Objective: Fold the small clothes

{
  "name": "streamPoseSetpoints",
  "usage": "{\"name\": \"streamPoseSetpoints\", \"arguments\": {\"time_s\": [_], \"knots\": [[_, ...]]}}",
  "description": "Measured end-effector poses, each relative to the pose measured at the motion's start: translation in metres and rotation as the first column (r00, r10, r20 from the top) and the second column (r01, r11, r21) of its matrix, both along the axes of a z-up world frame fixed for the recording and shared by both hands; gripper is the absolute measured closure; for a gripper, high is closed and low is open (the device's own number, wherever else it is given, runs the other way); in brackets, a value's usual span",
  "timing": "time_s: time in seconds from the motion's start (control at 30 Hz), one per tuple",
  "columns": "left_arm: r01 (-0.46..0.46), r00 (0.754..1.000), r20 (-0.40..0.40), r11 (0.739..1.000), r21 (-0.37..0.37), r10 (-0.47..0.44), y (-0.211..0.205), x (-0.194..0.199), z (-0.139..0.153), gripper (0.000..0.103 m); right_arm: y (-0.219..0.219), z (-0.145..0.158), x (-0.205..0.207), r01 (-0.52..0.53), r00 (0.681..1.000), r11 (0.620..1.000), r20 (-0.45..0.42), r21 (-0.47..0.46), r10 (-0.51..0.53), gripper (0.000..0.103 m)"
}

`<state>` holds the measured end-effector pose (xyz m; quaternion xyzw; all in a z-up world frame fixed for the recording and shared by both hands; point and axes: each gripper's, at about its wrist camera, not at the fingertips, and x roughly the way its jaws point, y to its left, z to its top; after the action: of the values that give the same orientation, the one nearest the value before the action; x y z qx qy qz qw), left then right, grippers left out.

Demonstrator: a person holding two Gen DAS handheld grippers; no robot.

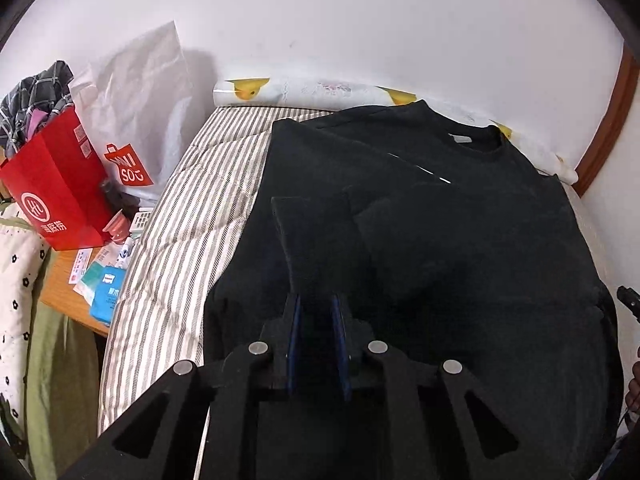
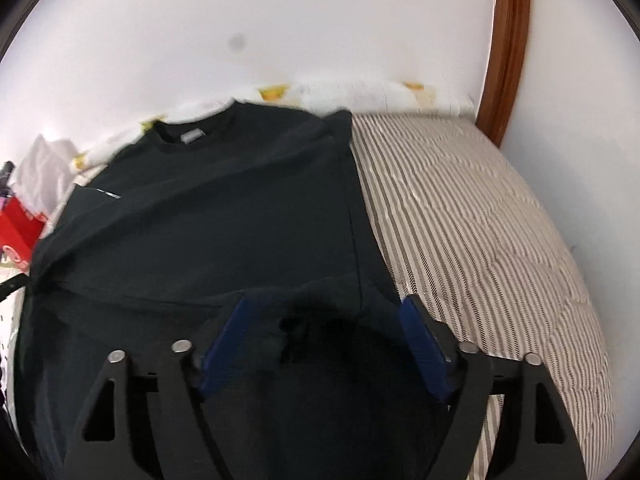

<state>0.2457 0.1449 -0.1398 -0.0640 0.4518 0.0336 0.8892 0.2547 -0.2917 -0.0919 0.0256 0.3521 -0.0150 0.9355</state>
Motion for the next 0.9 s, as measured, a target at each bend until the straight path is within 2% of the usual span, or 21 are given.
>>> {"name": "streamPoseSetpoints", "arguments": {"time_s": [0.07, 0.23, 0.4, 0.57, 0.73, 0.9], "knots": [[0.007, 1.0, -0.004, 1.0, -0.01, -0.007, -0.004, -0.005, 0.002, 0.088, 0.002, 0.009, -0.016, 0.002, 0.999, 1.0, 0.039, -0.002, -0.002, 0.015], [0.026, 1.0, 0.002, 1.0, -0.003, -0.026, -0.017, -0.022, 0.012, 0.088, 0.005, 0.025, -0.053, 0.08, 0.989, 0.995, 0.127, -0.055, -0.072, 0.013], [0.071, 0.997, 0.026, 0.996, -0.048, -0.07, -0.033, -0.045, 0.022, 0.079, 0.0, 0.028, -0.077, 0.094, 0.989, 0.991, 0.123, -0.095, -0.082, 0.013], [0.117, 0.992, 0.054, 0.992, -0.043, -0.115, -0.05, -0.068, 0.03, 0.079, -0.015, 0.025, -0.105, 0.119, 0.983, 0.99, 0.149, -0.08, -0.106, 0.013], [0.139, 0.989, 0.062, 0.989, -0.043, -0.136, -0.061, -0.094, 0.032, 0.079, -0.02, 0.012, -0.121, 0.131, 0.987, 0.985, 0.107, -0.109, -0.119, 0.013], [0.08, 0.995, 0.066, 0.995, -0.063, -0.076, -0.053, -0.121, 0.025, 0.079, -0.026, -0.004, -0.146, 0.149, 0.984, 0.984, 0.11, -0.102, -0.137, 0.013]]}}
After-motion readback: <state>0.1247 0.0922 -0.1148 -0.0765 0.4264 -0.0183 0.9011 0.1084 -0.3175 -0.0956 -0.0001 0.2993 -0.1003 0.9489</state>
